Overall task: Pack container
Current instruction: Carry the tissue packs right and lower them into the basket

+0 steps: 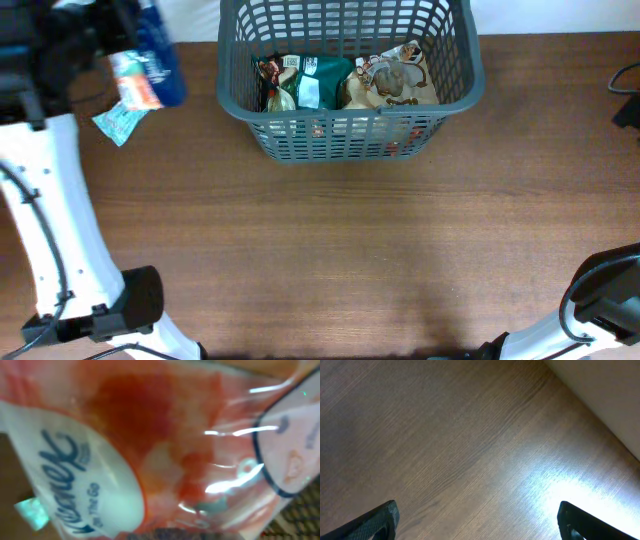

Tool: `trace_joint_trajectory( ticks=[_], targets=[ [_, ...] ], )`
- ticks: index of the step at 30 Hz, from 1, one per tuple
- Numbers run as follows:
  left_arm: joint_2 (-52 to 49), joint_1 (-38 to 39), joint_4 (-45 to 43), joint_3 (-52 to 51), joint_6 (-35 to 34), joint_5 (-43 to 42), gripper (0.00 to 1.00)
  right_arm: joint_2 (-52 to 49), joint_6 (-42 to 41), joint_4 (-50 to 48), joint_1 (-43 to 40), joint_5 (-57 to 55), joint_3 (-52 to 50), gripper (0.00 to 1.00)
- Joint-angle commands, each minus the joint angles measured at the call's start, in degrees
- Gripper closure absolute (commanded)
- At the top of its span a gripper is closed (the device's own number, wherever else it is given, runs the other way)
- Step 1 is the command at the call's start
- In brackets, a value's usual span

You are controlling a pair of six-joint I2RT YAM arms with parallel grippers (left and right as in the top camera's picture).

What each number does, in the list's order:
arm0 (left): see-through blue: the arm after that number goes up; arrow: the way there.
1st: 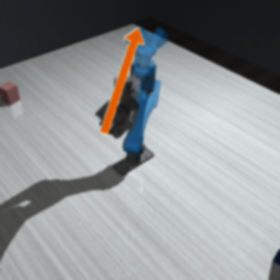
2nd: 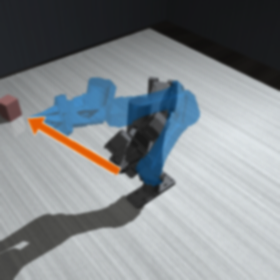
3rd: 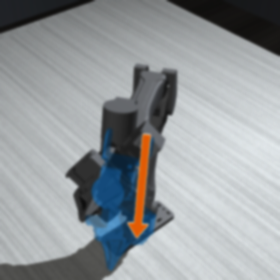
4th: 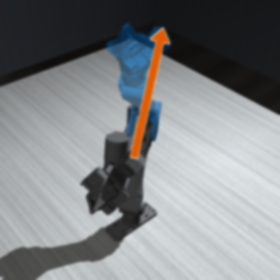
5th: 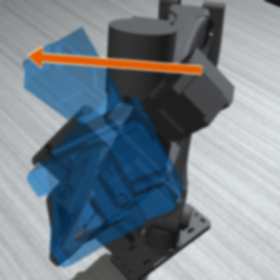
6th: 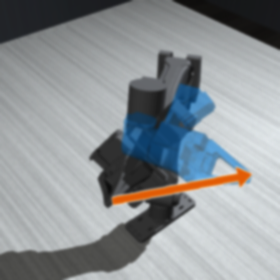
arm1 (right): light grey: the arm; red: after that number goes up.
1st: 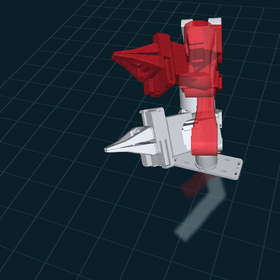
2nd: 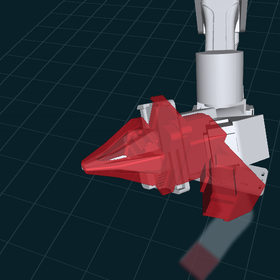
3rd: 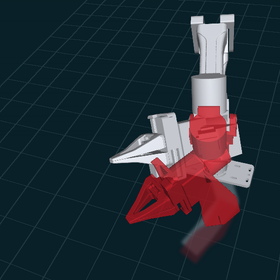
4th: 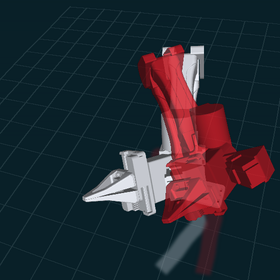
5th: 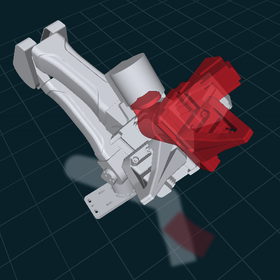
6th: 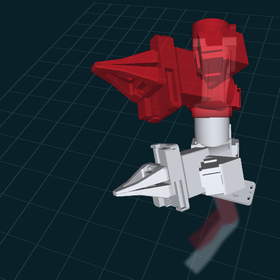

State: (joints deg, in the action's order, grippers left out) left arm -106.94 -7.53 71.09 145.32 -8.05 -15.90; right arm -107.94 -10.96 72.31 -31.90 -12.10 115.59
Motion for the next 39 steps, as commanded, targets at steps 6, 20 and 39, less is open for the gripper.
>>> trace_joint_trajectory(
  ticks=[6, 20, 39],
  targets=[
    [0.76, 12.52, -1.86, 1.36, -1.51, 0.68, 0.98, 0.70, -0.42, -0.15, 0.04, 0.09, -0.09, 0.01],
    [-4.15, 25.31, -9.01, 1.25, 5.09, 24.39, 0.98, 0.70, -0.42, -0.15, 0.04, 0.09, -0.09, 0.01],
    [-15.74, 25.79, -19.26, 1.25, 2.89, 21.03, 0.98, 0.70, -0.42, -0.15, 0.04, 0.09, -0.09, 0.01]
  ],
)
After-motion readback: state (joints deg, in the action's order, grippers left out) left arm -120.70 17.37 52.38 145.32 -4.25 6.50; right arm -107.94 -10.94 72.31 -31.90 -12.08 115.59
